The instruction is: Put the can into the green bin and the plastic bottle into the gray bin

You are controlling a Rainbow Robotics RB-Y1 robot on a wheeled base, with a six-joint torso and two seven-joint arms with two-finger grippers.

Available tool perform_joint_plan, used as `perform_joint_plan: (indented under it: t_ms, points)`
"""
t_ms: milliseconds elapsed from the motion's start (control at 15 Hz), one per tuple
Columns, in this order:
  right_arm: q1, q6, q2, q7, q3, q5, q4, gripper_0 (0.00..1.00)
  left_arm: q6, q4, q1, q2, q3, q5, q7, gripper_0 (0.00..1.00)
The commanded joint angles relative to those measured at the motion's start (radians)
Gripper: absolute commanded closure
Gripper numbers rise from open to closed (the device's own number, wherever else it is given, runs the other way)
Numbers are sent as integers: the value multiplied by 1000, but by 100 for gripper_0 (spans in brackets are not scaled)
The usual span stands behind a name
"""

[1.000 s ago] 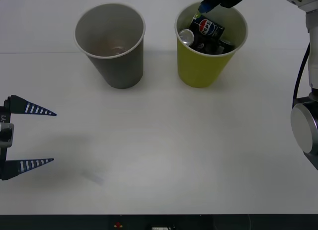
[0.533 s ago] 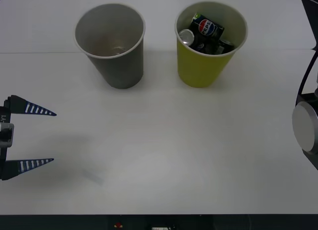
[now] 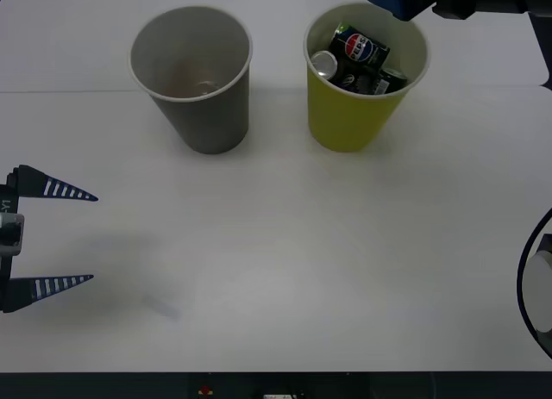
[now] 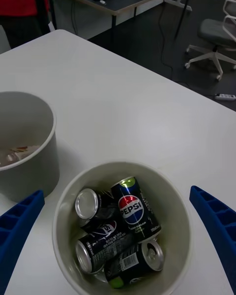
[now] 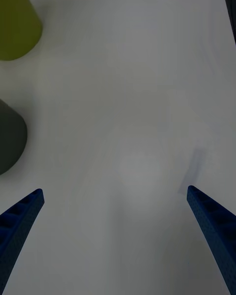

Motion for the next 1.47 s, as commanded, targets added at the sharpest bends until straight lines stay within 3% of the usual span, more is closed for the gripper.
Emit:
perform_joint_plan:
  t_ms: [67,533,867,1467]
  points:
    - [97,0,0,15,-50,-79,-125,0,0,0,0,0,0,0,0,0]
    - [355,0,0,126,-136,-248,-321,0,0,0,0,0,0,0,0,0]
    - [537,0,0,186,-128,-273,-388,0,0,0,0,0,0,0,0,0]
    - [744,0,0,488,-113,-271,-378,0,0,0,0,0,0,0,0,0]
